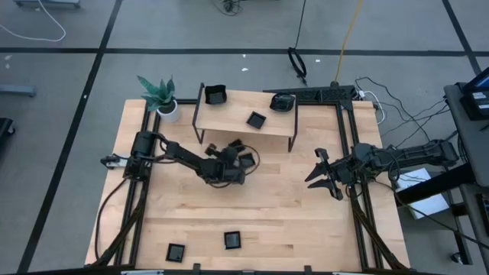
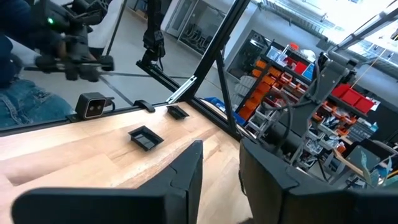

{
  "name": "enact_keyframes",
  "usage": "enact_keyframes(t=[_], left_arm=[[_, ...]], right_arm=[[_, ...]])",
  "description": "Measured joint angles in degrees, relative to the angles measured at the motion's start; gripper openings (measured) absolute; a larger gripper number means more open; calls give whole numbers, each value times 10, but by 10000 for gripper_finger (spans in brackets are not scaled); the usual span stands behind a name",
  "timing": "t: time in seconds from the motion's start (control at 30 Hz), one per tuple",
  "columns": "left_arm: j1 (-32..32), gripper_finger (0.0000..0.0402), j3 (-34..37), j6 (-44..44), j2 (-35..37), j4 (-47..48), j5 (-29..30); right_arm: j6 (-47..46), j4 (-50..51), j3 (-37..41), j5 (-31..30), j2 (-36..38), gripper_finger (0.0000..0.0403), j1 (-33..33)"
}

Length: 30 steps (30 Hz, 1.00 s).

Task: Pick & Place Mini shaped plates
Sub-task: Stack the black square plate on top of the other black square plate on the shelf

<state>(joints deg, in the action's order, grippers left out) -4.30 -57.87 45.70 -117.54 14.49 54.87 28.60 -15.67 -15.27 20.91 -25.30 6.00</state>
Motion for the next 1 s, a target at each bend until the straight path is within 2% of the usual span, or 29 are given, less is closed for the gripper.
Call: enact_keyframes(t=[0.13, 0.23, 0.37, 0.5, 0.57, 0.67, 0.8, 0.93, 1.0], left_arm=[[-11, 4, 0, -136, 0, -96, -89], [-27, 6, 0, -161, 0, -112, -79], [-42, 3, 1, -82, 13, -20, 17], [-32, 10, 3, 56, 12, 51, 90], [-21, 8, 3, 106, 6, 54, 99], [5, 3, 3, 120, -9, 41, 91], [29, 12, 1, 62, -31, -55, 69], [33, 4, 0, -55, -46, -180, 35], [32, 5, 0, -120, -47, -232, -6]], right_arm=[[-1, 1, 0, 0, 0, 93, 0], [-5, 1, 0, 0, 0, 93, 0], [-7, 1, 0, 0, 0, 93, 0], [-7, 1, 0, 0, 0, 93, 0], [-7, 1, 0, 0, 0, 93, 0], [-8, 0, 0, 0, 0, 93, 0], [-8, -2, 0, 0, -1, 93, 0], [-8, -2, 0, 0, -1, 93, 0], [-9, -1, 0, 0, -1, 93, 0]])
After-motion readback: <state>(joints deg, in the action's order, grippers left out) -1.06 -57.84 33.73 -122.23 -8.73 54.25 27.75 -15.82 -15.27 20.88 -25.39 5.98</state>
